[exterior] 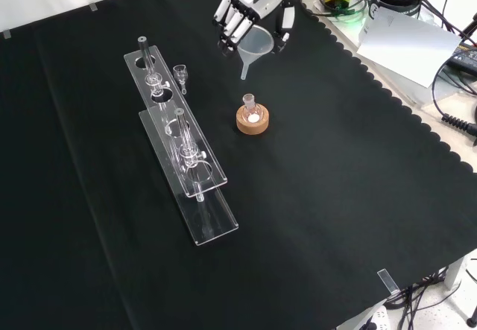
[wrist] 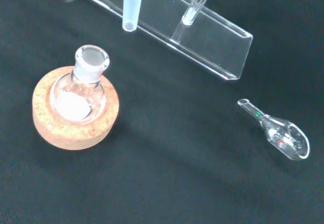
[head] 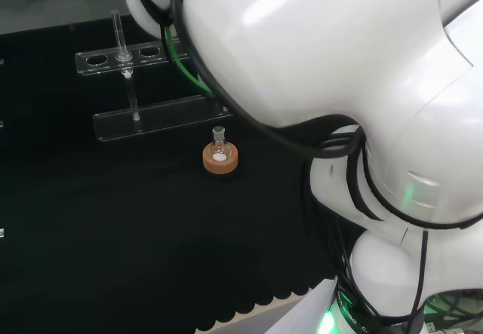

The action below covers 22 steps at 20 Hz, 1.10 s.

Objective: Put the funnel back on the funnel stand.

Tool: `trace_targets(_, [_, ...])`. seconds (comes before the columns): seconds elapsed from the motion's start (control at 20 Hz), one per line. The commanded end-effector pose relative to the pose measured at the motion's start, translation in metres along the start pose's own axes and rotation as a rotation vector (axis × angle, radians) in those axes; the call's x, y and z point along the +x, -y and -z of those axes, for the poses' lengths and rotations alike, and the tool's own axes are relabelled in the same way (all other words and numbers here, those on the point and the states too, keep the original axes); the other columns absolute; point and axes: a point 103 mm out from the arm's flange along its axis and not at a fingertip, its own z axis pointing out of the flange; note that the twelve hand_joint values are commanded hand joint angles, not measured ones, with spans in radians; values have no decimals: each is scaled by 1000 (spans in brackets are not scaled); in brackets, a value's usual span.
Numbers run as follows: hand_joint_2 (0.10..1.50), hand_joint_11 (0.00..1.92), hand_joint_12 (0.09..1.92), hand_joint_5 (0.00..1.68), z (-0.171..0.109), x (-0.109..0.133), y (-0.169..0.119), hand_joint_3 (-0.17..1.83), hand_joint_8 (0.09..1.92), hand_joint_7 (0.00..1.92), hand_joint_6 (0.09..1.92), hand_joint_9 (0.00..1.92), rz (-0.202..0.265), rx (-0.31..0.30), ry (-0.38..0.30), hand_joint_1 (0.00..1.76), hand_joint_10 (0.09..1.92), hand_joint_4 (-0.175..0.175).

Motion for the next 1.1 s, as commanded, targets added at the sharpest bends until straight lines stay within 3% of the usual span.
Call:
trace_targets(0.05, [762, 691, 1224, 760, 15, -20, -2, 598, 590, 623, 708, 1016, -31, 28, -21, 810, 361, 52])
trace_targets(0.5, [764, 688, 1228, 757, 37, -74, -26, 602, 599, 614, 719, 1008, -114, 19, -84, 806, 363, 52])
trace_targets(0.75, [765, 688, 1228, 756, 46, -95, -43, 603, 603, 613, 722, 1006, -132, 20, -90, 805, 365, 50])
trace_targets(0.9, [766, 688, 1228, 755, 47, -95, -47, 603, 605, 613, 724, 1005, -146, 14, -90, 804, 366, 49])
trace_targets(1.1, [766, 688, 1228, 755, 54, -118, -67, 603, 607, 613, 725, 1003, -145, 23, -119, 804, 368, 48])
